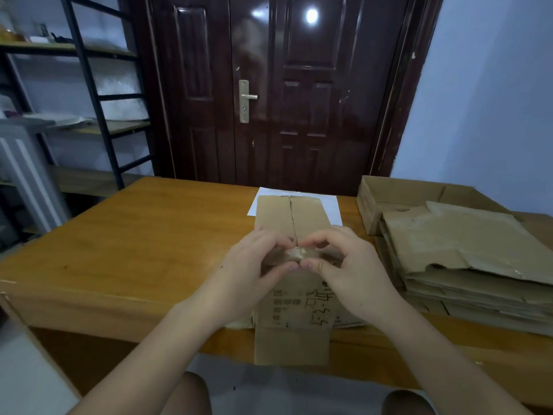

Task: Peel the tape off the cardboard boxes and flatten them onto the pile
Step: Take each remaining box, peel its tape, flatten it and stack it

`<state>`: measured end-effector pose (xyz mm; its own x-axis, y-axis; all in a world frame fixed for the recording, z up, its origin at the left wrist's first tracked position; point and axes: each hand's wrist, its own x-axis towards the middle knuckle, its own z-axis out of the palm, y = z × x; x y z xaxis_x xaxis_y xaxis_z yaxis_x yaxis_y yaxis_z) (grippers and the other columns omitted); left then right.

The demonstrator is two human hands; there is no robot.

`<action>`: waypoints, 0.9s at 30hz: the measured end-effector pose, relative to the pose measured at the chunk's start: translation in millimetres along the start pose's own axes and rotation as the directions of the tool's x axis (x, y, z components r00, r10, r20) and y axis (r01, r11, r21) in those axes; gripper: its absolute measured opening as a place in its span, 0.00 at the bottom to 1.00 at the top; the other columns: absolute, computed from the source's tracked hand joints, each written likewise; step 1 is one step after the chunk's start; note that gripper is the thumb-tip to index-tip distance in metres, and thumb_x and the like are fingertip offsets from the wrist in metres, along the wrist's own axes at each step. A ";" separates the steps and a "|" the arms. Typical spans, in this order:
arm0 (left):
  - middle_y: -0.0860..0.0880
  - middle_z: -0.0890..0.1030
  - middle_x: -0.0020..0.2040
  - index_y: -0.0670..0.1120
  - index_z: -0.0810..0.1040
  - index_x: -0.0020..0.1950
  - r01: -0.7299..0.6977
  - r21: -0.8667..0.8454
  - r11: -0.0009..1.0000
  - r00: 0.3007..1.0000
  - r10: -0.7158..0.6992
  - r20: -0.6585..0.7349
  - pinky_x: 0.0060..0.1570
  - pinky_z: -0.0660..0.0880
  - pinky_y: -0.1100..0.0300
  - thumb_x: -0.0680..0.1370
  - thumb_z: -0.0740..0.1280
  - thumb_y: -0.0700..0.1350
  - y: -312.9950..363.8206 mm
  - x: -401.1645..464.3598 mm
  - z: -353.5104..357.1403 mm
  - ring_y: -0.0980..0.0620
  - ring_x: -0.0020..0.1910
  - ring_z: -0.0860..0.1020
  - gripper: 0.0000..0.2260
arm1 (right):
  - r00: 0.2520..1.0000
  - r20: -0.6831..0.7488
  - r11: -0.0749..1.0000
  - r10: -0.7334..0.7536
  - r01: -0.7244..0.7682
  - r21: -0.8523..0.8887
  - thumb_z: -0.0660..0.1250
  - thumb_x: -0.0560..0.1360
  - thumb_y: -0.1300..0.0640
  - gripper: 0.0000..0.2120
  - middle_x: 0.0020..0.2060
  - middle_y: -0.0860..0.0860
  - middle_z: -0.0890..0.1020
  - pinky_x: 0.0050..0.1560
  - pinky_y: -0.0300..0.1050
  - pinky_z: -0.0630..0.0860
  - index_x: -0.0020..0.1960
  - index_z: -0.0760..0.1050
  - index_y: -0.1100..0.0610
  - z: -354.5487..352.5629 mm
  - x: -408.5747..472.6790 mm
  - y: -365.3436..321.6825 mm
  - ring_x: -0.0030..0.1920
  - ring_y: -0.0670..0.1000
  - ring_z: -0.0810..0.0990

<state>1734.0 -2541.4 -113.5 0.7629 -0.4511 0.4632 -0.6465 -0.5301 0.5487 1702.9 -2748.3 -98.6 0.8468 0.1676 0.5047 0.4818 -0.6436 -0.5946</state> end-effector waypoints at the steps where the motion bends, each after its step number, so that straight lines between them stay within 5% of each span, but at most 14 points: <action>1: 0.62 0.78 0.57 0.58 0.78 0.57 0.000 0.006 1.000 1.000 0.000 -0.022 0.61 0.75 0.59 0.79 0.67 0.56 0.8 -1.0 0.3 0.61 0.60 0.75 0.09 | 1.000 -0.019 1.000 -0.009 0.009 0.001 0.75 0.75 0.53 0.16 0.52 0.32 0.77 0.56 0.38 0.73 0.50 0.75 0.33 1.5 -1.8 0.0 0.58 0.38 0.74; 7: 0.60 0.79 0.52 0.57 0.77 0.57 -0.029 0.024 0.999 1.000 0.029 -0.004 0.51 0.75 0.59 0.81 0.64 0.55 4.6 -4.4 1.6 0.60 0.55 0.76 0.07 | 0.983 -0.121 0.989 -0.139 0.133 -0.059 0.71 0.75 0.49 0.07 0.46 0.37 0.80 0.51 0.42 0.75 0.53 0.81 0.46 7.5 -11.3 8.8 0.54 0.43 0.76; 10: 0.59 0.79 0.51 0.55 0.77 0.58 -0.055 0.071 0.996 0.998 0.055 0.003 0.51 0.74 0.60 0.82 0.62 0.56 3.7 -4.2 3.7 0.58 0.54 0.76 0.09 | 0.984 -0.114 0.990 -0.138 0.133 -0.044 0.71 0.76 0.49 0.07 0.46 0.37 0.80 0.50 0.40 0.73 0.54 0.81 0.46 7.1 -15.0 8.9 0.53 0.43 0.76; 15: 0.58 0.80 0.51 0.52 0.78 0.54 -0.097 0.123 0.988 0.995 0.098 -0.008 0.64 0.62 0.73 0.83 0.59 0.56 2.6 -7.2 5.4 0.60 0.54 0.76 0.11 | 0.998 0.004 0.998 -0.062 0.063 -0.028 0.75 0.74 0.50 0.19 0.57 0.32 0.74 0.58 0.38 0.74 0.61 0.74 0.38 1.9 -19.1 9.7 0.58 0.40 0.75; 18: 0.59 0.81 0.56 0.53 0.78 0.54 -0.111 0.119 0.987 0.994 0.113 -0.011 0.73 0.57 0.70 0.84 0.60 0.57 0.7 -7.8 7.1 0.60 0.59 0.77 0.11 | 0.997 -0.012 0.996 -0.072 0.071 -0.054 0.73 0.75 0.50 0.13 0.52 0.33 0.78 0.55 0.35 0.73 0.58 0.76 0.40 3.4 -19.5 13.4 0.57 0.40 0.75; 22: 0.61 0.81 0.58 0.54 0.79 0.60 -0.129 0.086 0.988 0.991 0.132 -0.033 0.74 0.62 0.63 0.82 0.61 0.60 -0.5 -10.3 6.2 0.62 0.62 0.77 0.14 | 0.989 -0.078 0.990 -0.129 0.125 -0.059 0.72 0.76 0.52 0.08 0.49 0.36 0.80 0.53 0.35 0.71 0.54 0.81 0.47 10.3 -21.7 16.2 0.55 0.42 0.75; 27: 0.59 0.81 0.59 0.52 0.79 0.57 -0.206 0.051 0.977 0.979 0.206 0.001 0.75 0.58 0.67 0.82 0.62 0.56 0.8 -12.6 2.7 0.61 0.64 0.76 0.11 | 0.965 -0.118 0.972 -0.234 0.233 -0.027 0.72 0.77 0.58 0.05 0.52 0.38 0.79 0.62 0.60 0.75 0.52 0.81 0.53 18.6 -26.0 20.8 0.58 0.41 0.76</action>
<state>1723.8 -2538.1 -120.8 0.6131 -0.5512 0.5659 -0.7891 -0.4615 0.4054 1695.1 -2752.2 -135.8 0.6778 0.2241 0.7003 0.6592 -0.6071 -0.4437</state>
